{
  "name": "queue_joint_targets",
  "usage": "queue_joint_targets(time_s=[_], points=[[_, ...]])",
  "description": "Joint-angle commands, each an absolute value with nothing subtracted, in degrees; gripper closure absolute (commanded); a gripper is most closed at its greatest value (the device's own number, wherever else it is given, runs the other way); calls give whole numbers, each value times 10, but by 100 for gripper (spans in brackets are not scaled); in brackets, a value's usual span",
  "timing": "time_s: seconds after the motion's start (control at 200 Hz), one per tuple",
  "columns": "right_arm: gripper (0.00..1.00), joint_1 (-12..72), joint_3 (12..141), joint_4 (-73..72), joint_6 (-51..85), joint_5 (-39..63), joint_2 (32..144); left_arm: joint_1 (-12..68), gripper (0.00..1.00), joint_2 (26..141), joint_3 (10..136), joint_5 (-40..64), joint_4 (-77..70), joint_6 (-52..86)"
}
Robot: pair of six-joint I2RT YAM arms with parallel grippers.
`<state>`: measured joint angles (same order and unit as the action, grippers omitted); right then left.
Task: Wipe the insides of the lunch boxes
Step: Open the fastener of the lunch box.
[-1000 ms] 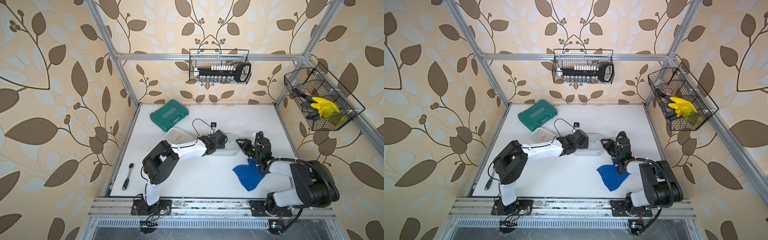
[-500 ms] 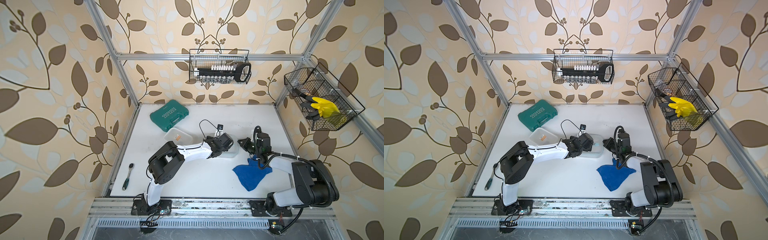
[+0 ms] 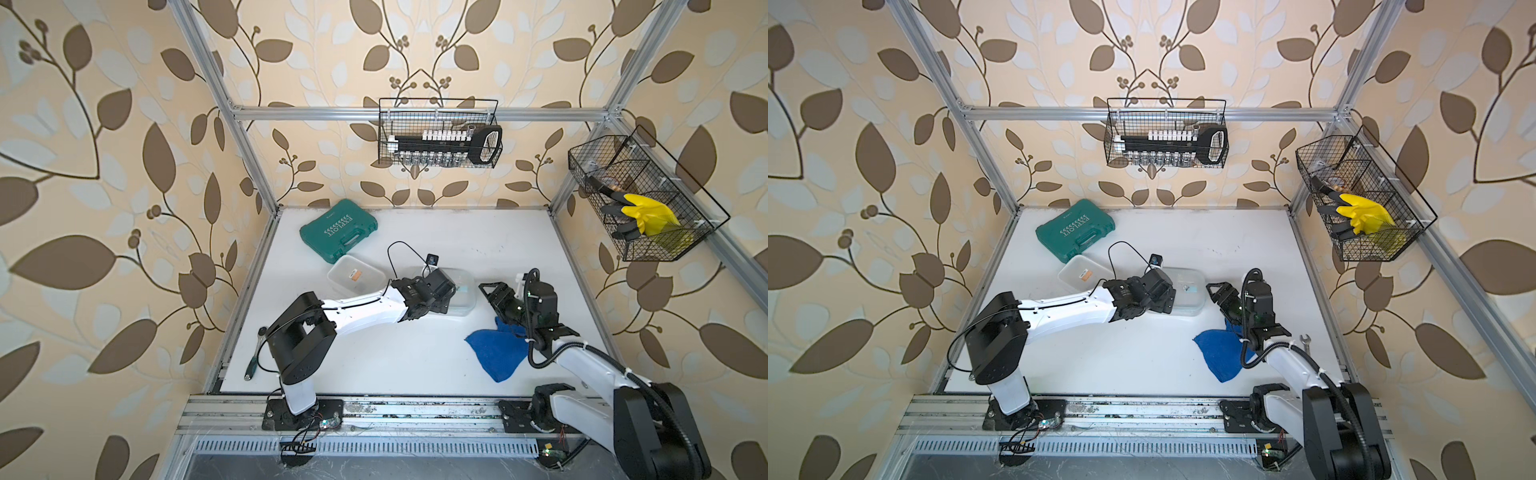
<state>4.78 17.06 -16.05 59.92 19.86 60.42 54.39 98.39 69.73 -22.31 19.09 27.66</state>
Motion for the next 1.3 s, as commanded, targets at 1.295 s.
queue_joint_targets(time_s=[1.295], points=[[47,206,33,-540,883,-92,750,491,9,1005,589,-56,-3,218]])
